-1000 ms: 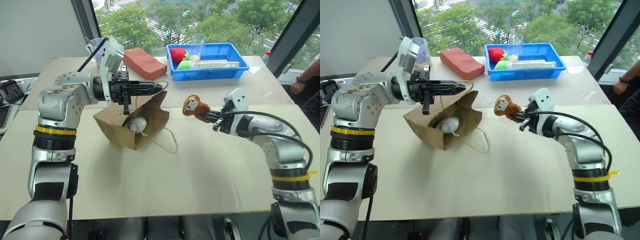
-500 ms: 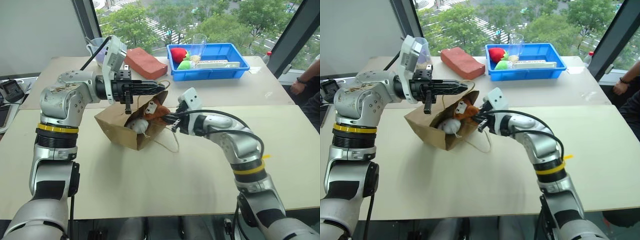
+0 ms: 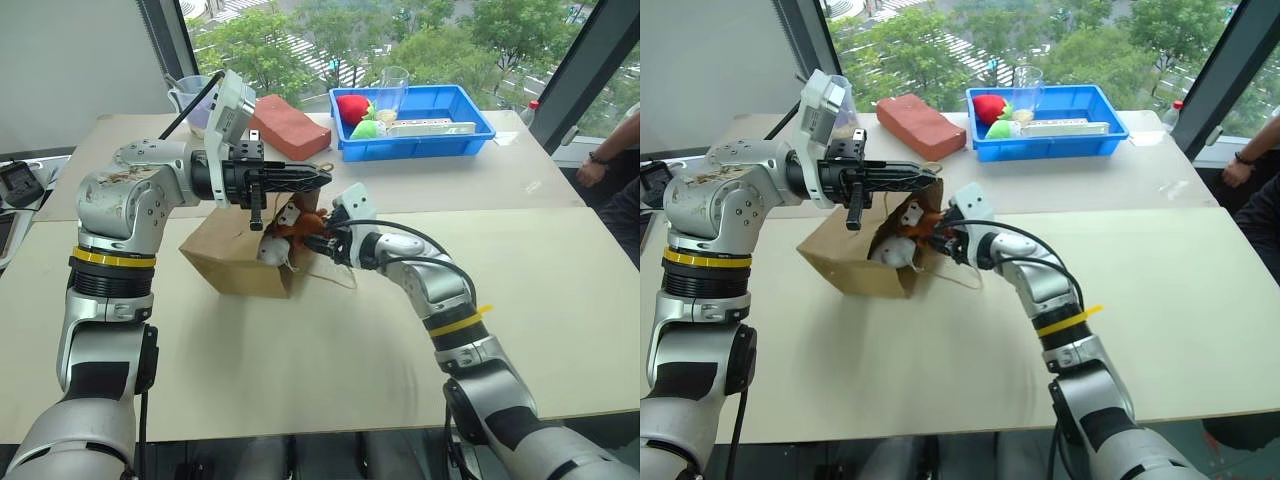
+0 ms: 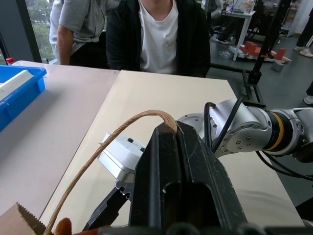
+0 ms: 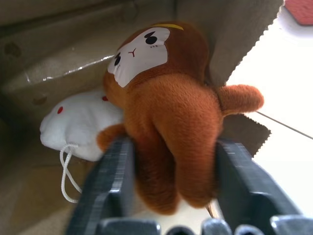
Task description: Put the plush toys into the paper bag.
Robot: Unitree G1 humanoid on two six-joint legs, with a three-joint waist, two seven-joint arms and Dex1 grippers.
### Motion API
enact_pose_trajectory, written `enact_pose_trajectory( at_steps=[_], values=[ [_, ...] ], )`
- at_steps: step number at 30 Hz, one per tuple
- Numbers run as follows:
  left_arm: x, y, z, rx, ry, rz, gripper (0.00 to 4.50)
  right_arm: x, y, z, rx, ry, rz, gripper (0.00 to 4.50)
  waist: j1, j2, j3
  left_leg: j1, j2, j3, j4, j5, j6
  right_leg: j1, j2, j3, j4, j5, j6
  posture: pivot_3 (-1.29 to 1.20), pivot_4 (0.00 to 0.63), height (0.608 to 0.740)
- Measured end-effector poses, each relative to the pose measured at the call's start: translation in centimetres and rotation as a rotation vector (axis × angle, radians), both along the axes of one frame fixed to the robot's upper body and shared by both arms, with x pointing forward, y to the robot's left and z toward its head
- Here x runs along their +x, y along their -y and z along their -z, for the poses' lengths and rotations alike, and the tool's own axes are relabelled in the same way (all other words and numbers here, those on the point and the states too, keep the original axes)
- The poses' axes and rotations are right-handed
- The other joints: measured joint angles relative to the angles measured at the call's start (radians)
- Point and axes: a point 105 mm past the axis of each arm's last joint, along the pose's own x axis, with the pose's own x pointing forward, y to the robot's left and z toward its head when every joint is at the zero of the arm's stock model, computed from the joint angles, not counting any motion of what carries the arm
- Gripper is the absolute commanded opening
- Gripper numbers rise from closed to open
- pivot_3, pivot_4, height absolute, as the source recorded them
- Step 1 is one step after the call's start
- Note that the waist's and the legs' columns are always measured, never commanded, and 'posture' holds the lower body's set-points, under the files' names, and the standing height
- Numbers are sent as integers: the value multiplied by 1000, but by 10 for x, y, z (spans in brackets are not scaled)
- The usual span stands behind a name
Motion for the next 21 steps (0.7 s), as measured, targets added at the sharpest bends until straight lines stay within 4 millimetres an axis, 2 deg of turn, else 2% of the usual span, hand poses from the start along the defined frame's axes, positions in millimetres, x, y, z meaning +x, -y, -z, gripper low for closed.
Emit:
enact_pose_trajectory(
  at_steps=[2,3,10,13,16,21],
  values=[
    [0,0,0,-1,0,1,0,-1,-3,-2,6,3,-17,4349,0,0,0,0,0,0,0,0,0,0,0,0,0,0,0,0,150,740],
    [0,0,0,-1,0,1,0,-2,-4,-3,9,3,-26,4479,0,0,0,0,0,0,0,0,0,0,0,0,0,0,0,0,150,740],
    [0,1,0,-3,-1,7,0,-14,-13,-9,26,22,-101,4479,0,0,0,0,0,-1,0,0,0,0,0,0,0,0,0,0,150,740],
    [0,1,0,-3,-1,8,0,-17,-11,-4,21,17,-107,4479,1,0,0,0,0,-1,0,0,0,0,0,0,0,0,0,0,150,740],
    [0,2,0,-3,-1,9,0,-17,2,-4,-5,30,-89,4479,3,0,0,0,0,-1,0,0,0,0,0,0,0,0,0,0,150,740],
    [0,0,1,0,-1,3,0,-28,49,-19,-72,83,-54,4479,8,0,0,-1,0,-1,0,0,1,0,0,-1,-1,0,0,0,150,740]
  ],
)
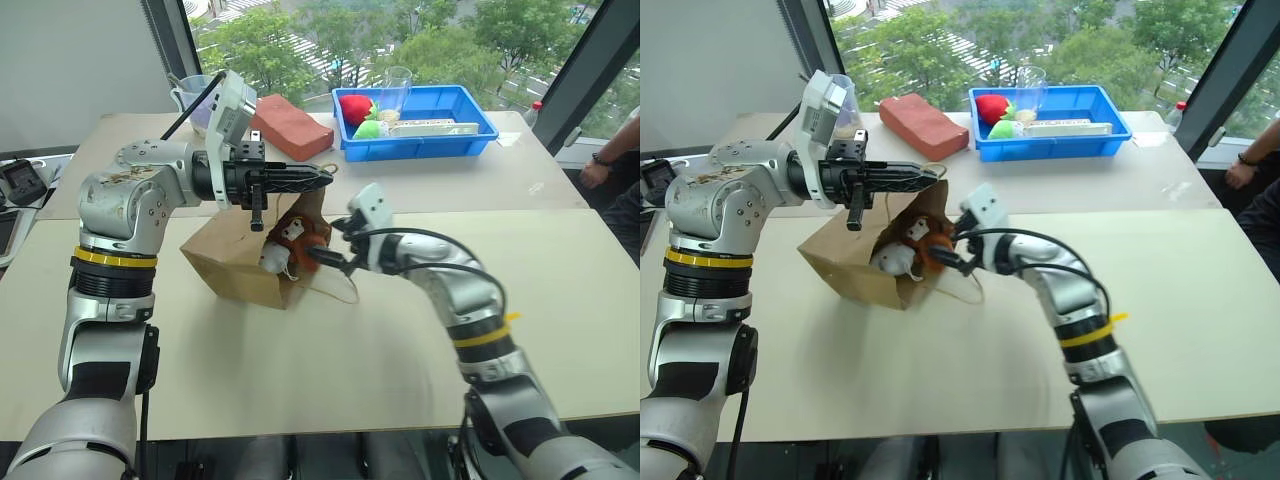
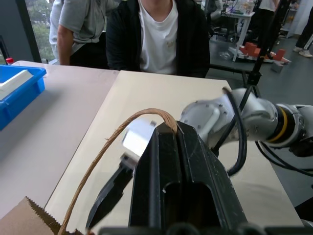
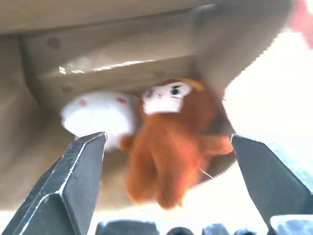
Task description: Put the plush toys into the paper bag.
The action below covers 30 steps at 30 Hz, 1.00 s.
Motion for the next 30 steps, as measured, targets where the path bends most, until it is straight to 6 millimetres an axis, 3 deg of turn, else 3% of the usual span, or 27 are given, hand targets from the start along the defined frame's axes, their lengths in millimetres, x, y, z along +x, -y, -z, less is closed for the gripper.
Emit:
enact_pose_trajectory(
  at_steps=[5,10,14,19,27,28,30],
  values=[
    [0,-3,7,0,-20,-8,0,-33,25,12,-81,-63,-62,4479,-2,0,0,0,0,0,0,0,0,0,1,0,0,0,0,0,150,740],
    [0,-2,7,0,-19,-7,0,-57,6,43,-116,-142,-173,4479,-6,0,0,1,0,2,1,0,0,1,1,1,0,0,0,0,150,740],
    [0,-1,7,-3,-20,-3,0,-54,-7,62,-139,-140,-184,4479,-2,0,0,1,0,2,1,0,0,2,0,1,0,0,0,0,150,740],
    [0,-1,7,-3,-20,-4,0,-43,-8,82,-176,-127,-139,3010,6,0,0,1,0,2,1,0,0,2,0,1,0,0,0,0,150,740],
    [1,-1,7,-3,-19,-6,0,-32,5,72,-136,-65,-60,276,7,0,0,1,0,1,1,0,0,2,0,1,0,0,0,0,150,740],
    [1,-1,7,-3,-19,-7,0,-32,8,69,-116,-54,-44,21,9,0,0,1,0,1,1,0,0,2,0,1,0,0,0,0,150,740],
    [1,-1,7,-4,-19,-10,0,-35,10,59,-74,-25,-25,21,11,0,0,1,0,1,1,0,0,2,0,1,0,0,0,0,150,740]
  ],
)
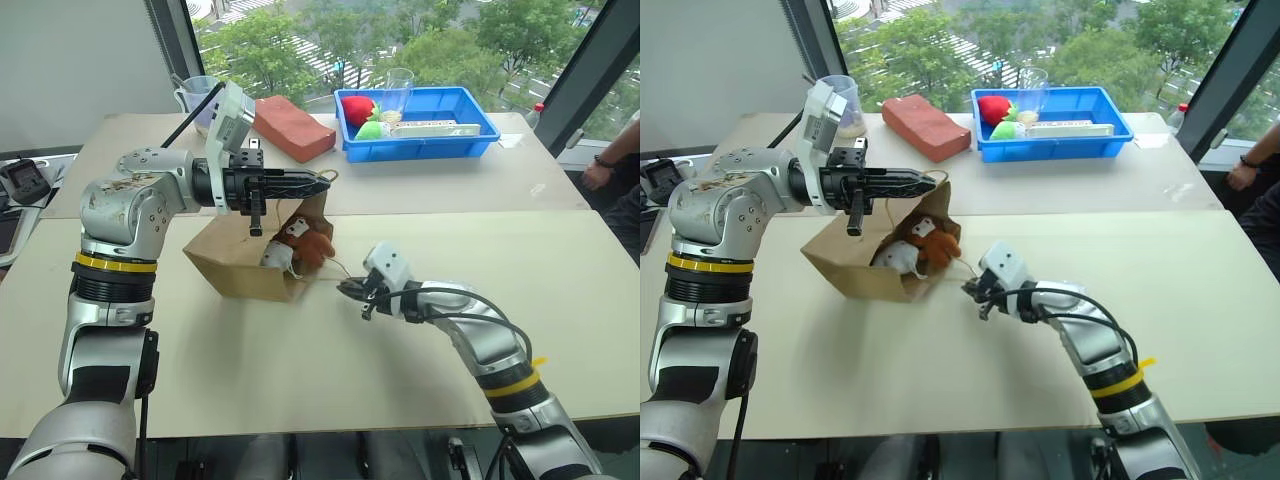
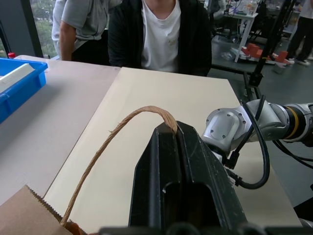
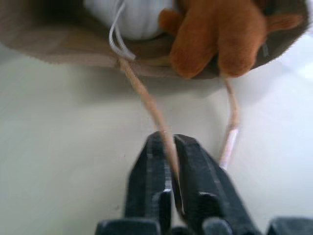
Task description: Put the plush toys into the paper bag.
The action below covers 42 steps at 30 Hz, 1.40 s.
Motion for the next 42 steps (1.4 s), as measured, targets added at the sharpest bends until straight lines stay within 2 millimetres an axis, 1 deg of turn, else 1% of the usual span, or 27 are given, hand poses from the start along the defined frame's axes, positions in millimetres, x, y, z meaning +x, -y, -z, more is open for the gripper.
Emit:
enact_pose_trajectory(
  at_steps=[1,3,6,7,9,11,13,16,18,19,23,27,30,32,34,35,36,38,40,42],
  values=[
    [1,0,0,-2,0,-2,0,-1,1,-6,19,22,8,21,1,0,0,0,0,0,0,0,0,0,0,0,0,0,0,0,150,740],
    [5,1,-2,-15,6,-9,0,-2,4,-27,58,101,38,21,6,0,0,0,0,0,0,0,0,0,0,0,0,0,0,0,150,740],
    [17,5,-12,-44,39,-31,0,-1,16,-68,95,254,98,21,16,0,0,0,-2,0,1,0,0,0,0,0,0,0,0,0,150,740],
    [21,7,-16,-53,55,-43,0,-2,20,-79,93,295,109,21,18,0,0,0,-2,0,1,0,0,1,0,-1,-1,0,0,0,150,740],
    [32,11,-22,-78,71,-65,0,-6,26,-92,85,346,124,21,23,0,0,0,-2,0,1,0,0,2,0,-1,-2,0,0,0,150,740],
    [39,16,-23,-95,76,-71,0,-9,28,-100,82,368,127,21,22,0,0,0,-2,0,1,0,0,2,0,-1,-2,0,0,0,150,740],
    [47,24,-23,-110,74,-64,0,-12,27,-111,81,395,125,21,19,0,0,-1,-2,0,1,0,0,1,0,-1,-2,0,0,0,150,740],
    [56,34,-29,-122,86,-57,0,-23,24,-135,81,460,107,21,16,0,0,-3,-2,-1,1,0,1,0,0,-2,-3,0,0,0,150,740],
    [59,41,-34,-119,105,-40,0,-32,21,-149,84,497,88,21,16,0,0,-3,-2,-1,1,-1,1,0,0,-2,-3,0,0,0,150,740],
    [59,44,-35,-118,112,-26,0,-37,20,-154,87,505,80,21,15,0,0,-3,-2,-1,1,-1,2,1,0,-3,-3,0,0,0,150,740],
    [60,50,-25,-107,83,20,0,-47,14,-157,69,477,40,21,14,0,0,-4,-2,-1,1,-1,3,0,0,-3,-4,0,0,0,150,740],
    [57,53,-15,-70,59,71,0,-53,6,-146,81,361,-2,21,12,0,0,-4,-2,-1,1,-1,3,0,0,-3,-3,0,0,0,150,740],
    [52,55,-7,-16,59,120,0,-54,-2,-132,79,265,-19,21,13,0,0,-4,-2,-1,1,-1,3,0,0,-3,-3,0,0,0,150,740],
    [51,55,-5,11,70,132,0,-50,-8,-123,84,211,-17,21,13,0,0,-4,-2,-1,2,-1,3,0,0,-3,-3,0,0,0,150,740],
    [51,53,-4,14,67,134,0,-41,-12,-117,103,172,1,21,12,0,0,-4,-2,-1,2,-1,3,0,0,-3,-3,0,0,0,150,740],
    [51,53,-4,14,66,137,0,-35,-14,-117,107,163,14,21,11,0,0,-4,-2,0,2,-1,3,0,0,-2,-3,0,0,0,150,740],
    [51,53,-4,11,62,135,0,-28,-16,-120,106,167,30,21,11,0,0,-4,-2,-1,3,-1,3,0,0,-2,-2,0,0,0,150,740],
    [52,51,-5,5,55,125,0,-19,-19,-127,120,187,44,21,11,0,0,-4,-2,-1,3,-1,3,0,0,-3,-2,0,0,0,150,740],
    [51,50,-9,8,61,125,0,-15,-21,-130,132,201,53,21,11,0,0,-4,-2,-2,2,-1,3,-1,0,-4,-2,0,0,0,150,740],
    [48,44,-10,18,76,126,0,-13,-24,-128,131,202,59,21,10,0,0,-4,-2,-2,1,-2,3,-1,0,-4,-2,0,0,0,150,740]
  ],
)
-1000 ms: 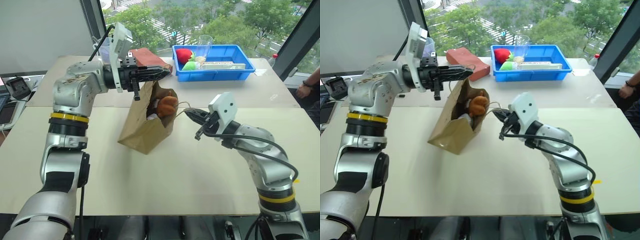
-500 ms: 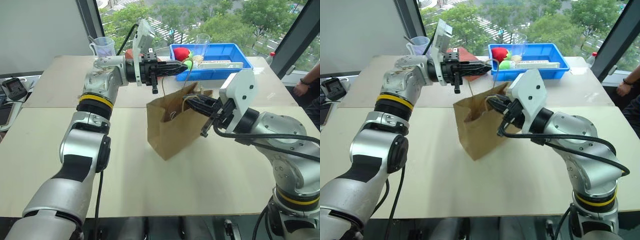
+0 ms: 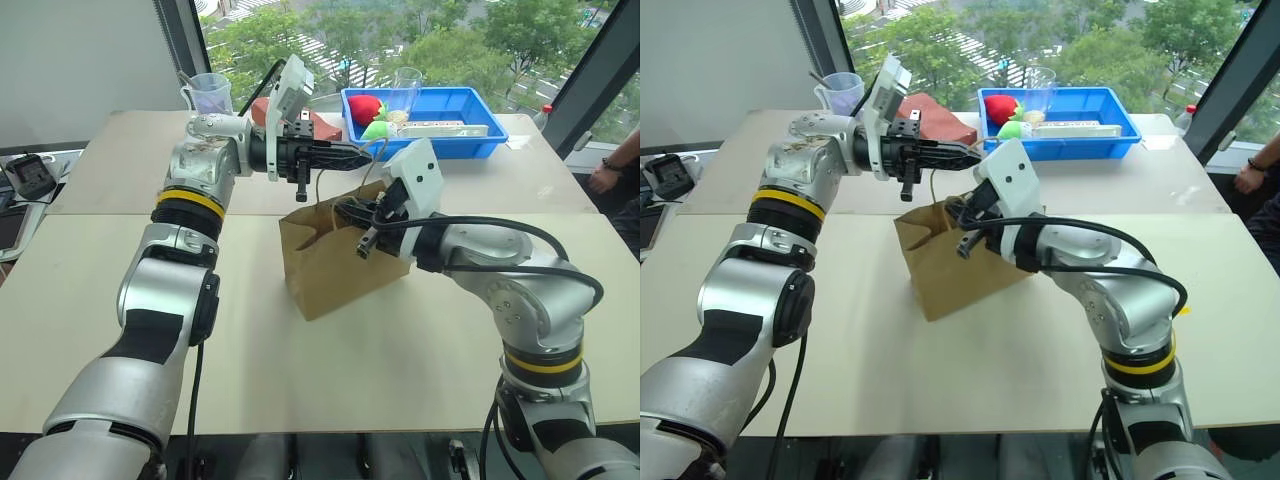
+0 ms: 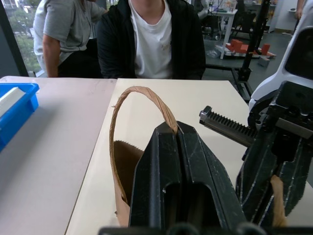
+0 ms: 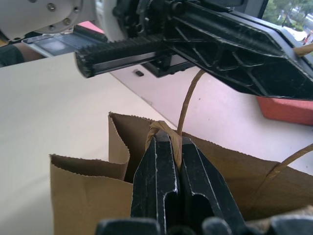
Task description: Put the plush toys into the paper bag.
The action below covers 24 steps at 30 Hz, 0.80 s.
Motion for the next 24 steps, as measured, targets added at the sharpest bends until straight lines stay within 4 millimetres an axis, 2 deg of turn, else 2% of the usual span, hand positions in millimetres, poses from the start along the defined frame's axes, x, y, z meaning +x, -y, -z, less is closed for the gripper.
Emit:
enact_pose_trajectory(
  at_steps=[5,8,9,11,14,17,19,22,24],
  values=[
    [-10,-13,30,34,-88,6,0,12,2,4,-6,5,68,21,-3,0,0,-1,0,0,0,0,0,-1,0,0,0,0,0,0,150,740],
    [-19,-17,32,31,-103,4,0,14,1,6,-12,2,73,21,-3,0,0,-2,0,-1,1,0,-1,-2,0,0,2,0,0,0,150,740],
    [-22,-19,30,37,-96,-10,464,13,-1,5,-12,4,61,0,-2,0,0,-1,0,-1,1,0,-1,-2,0,0,2,0,0,0,150,740],
    [-24,-21,28,30,-94,-30,894,10,-4,6,-15,3,31,656,-2,0,0,-1,0,-1,1,0,-1,-1,0,0,2,0,0,0,150,740],
    [-26,-27,24,28,-88,-74,2237,4,-5,7,-40,-12,-39,1671,-2,0,0,-1,0,-1,1,0,-1,-1,0,0,2,0,0,0,150,740],
    [-32,-53,19,30,-76,-167,3702,2,-3,5,-68,-9,-71,2741,-14,0,0,-1,1,-1,1,0,-1,-2,1,0,3,0,0,0,150,740],
    [-40,-70,17,39,-77,-229,4498,4,-1,3,-80,-4,-78,3395,-23,0,0,-1,3,-2,0,1,-1,-3,1,0,3,0,0,0,150,740],
    [-54,-89,9,52,-59,-301,4500,6,-2,3,-92,-8,-97,4417,-27,0,0,-1,3,-2,-1,1,-2,-3,1,0,3,0,0,0,150,740],
    [-61,-97,7,56,-54,-334,4500,7,-2,3,-99,-9,-108,4471,-26,0,0,0,3,-2,-1,1,-2,-2,1,0,3,0,0,0,150,740]
  ],
)
